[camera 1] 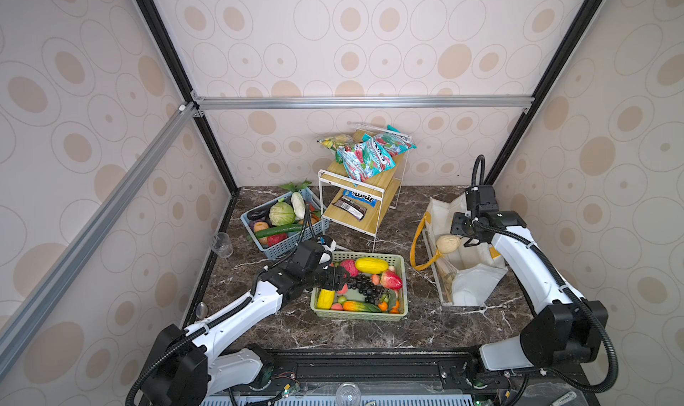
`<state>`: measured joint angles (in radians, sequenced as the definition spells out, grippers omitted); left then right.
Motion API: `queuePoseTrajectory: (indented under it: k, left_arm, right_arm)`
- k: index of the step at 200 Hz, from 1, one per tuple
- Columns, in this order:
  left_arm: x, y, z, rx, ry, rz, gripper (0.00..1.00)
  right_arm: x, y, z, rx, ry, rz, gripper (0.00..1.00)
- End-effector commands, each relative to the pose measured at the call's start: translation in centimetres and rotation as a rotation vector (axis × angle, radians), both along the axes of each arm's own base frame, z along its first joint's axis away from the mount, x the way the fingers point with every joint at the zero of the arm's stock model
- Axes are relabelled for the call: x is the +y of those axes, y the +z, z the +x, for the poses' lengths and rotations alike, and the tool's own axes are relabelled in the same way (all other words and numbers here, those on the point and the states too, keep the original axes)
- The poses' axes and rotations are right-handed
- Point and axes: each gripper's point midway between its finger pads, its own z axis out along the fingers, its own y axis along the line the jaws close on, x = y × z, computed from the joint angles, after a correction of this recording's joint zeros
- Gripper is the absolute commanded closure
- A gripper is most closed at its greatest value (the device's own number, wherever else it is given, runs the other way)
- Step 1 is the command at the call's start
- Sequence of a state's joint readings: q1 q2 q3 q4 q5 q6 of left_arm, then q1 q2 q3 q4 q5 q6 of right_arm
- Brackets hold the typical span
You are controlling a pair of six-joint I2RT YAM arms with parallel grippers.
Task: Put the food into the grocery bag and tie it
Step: 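Lower the lemon into the tote bag beside the pear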
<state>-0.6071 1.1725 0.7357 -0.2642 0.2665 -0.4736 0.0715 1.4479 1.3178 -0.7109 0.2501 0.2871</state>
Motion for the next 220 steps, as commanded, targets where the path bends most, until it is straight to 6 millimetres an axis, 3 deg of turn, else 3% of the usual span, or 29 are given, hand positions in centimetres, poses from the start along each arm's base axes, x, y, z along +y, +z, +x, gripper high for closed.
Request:
queuePoseTrajectory:
  k: [1,77,220]
  left_arm:
    - [-0.4,1.1,0.2,-0.029,-0.015,0.001,0.25]
    - [-0.5,1.0,0.3,-0.026,-0.011,0.000,0.25]
    - [-0.7,1.0,0.0,-0.026,-0.018,-0.002,0.25]
  right_arm:
    - [-0.8,-0.5,0.6,-0.004,-0.026,-0.009,0.42]
    - [-2.1,-3.3,1.6,0.050,-0.070,-0.063,0.42]
    - [-2.3,-9.7,2.1,0.186,-0.092,-0.055,0.39]
